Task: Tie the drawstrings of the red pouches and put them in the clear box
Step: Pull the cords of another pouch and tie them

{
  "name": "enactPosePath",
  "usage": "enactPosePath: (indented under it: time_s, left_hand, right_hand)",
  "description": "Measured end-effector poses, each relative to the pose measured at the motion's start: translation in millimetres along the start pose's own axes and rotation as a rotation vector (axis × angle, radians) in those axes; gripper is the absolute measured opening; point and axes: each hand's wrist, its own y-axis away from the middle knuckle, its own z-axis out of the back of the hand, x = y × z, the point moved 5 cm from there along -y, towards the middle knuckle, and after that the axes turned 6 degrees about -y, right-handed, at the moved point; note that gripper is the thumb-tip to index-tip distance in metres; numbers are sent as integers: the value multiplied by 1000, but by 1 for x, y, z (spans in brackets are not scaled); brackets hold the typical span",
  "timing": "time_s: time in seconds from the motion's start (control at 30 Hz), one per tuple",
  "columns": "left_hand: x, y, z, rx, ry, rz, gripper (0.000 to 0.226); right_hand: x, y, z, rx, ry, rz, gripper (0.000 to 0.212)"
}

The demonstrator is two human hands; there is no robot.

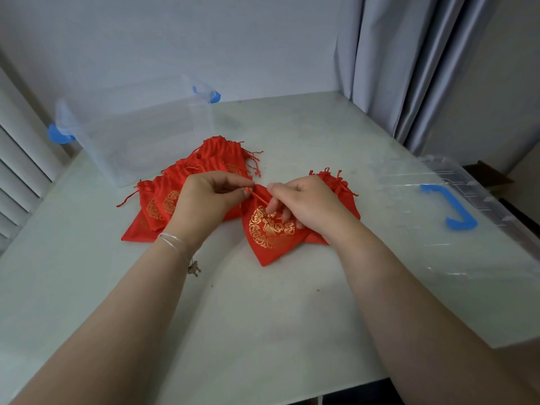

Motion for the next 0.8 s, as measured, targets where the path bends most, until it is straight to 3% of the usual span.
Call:
enactPosePath:
  time_s: [0.1, 0.17, 0.23, 0.3, 0.43, 0.8]
  left_hand:
    - [-4, 2, 0, 78, -48, -55, 17]
    - [-7, 3, -3, 148, -46, -98, 22]
    - [-9, 6, -7, 200, -75, -149, 23]
    - [-10, 7, -9, 201, -135, -202, 23]
    - [-12, 8, -9, 125, -219, -260, 23]
    - [-24, 16, -9, -158, -607, -543, 14]
  right_hand:
    - [11, -1, 13, -168, 50, 276, 19]
    - [15, -1, 13, -82, 28, 369, 16]
    - [10, -2, 2, 95, 44, 317, 22]
    - [4, -3, -3, 162, -17, 234, 23]
    - [-4, -8, 2, 80, -94, 142, 17]
    - [-4, -5, 0, 60, -310, 3, 10]
